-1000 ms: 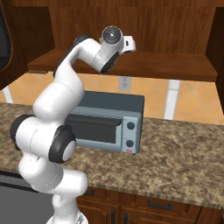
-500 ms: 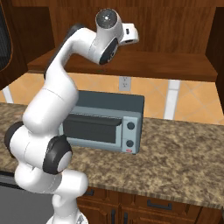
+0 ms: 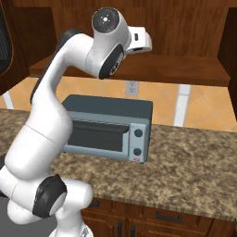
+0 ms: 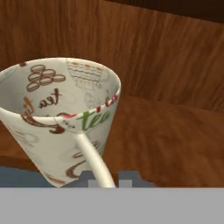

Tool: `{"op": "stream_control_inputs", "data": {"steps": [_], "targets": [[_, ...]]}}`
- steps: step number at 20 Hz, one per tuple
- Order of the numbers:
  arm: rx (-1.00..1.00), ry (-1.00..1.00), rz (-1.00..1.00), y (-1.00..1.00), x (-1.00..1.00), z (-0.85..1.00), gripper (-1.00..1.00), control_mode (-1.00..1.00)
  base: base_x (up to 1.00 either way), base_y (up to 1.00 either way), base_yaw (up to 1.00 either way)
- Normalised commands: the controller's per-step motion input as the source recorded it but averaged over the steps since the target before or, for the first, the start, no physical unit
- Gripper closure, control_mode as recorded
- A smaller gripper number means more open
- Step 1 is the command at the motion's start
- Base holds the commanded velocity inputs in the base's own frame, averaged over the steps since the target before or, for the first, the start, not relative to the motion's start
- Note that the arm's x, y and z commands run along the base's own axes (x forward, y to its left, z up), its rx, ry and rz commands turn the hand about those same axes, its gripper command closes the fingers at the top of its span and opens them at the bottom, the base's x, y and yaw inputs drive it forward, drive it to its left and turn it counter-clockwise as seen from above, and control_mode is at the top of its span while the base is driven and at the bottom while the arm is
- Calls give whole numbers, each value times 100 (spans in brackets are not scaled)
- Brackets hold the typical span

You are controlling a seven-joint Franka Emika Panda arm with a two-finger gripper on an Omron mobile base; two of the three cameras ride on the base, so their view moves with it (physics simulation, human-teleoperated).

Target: Gather all objects into one cabinet and sort the glasses and bowls to opposite sides.

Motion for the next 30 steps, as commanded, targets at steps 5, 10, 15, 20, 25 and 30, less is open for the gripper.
{"op": "stream_control_inputs", "data": {"steps": [5, 10, 15, 20, 25, 30], "targets": [[0, 0, -6, -9, -100, 14, 100, -100, 0, 0, 0], [0, 0, -6, -3, -100, 12, 100, -100, 0, 0, 0], [0, 7, -6, 0, -100, 18, 100, -100, 0, 0, 0], [2, 10, -1, 0, -100, 18, 100, -100, 0, 0, 0], [4, 0, 0, 1, -100, 3, 100, -100, 0, 0, 0], [0, -5, 0, 24, -93, -3, 100, -100, 0, 0, 0]]}}
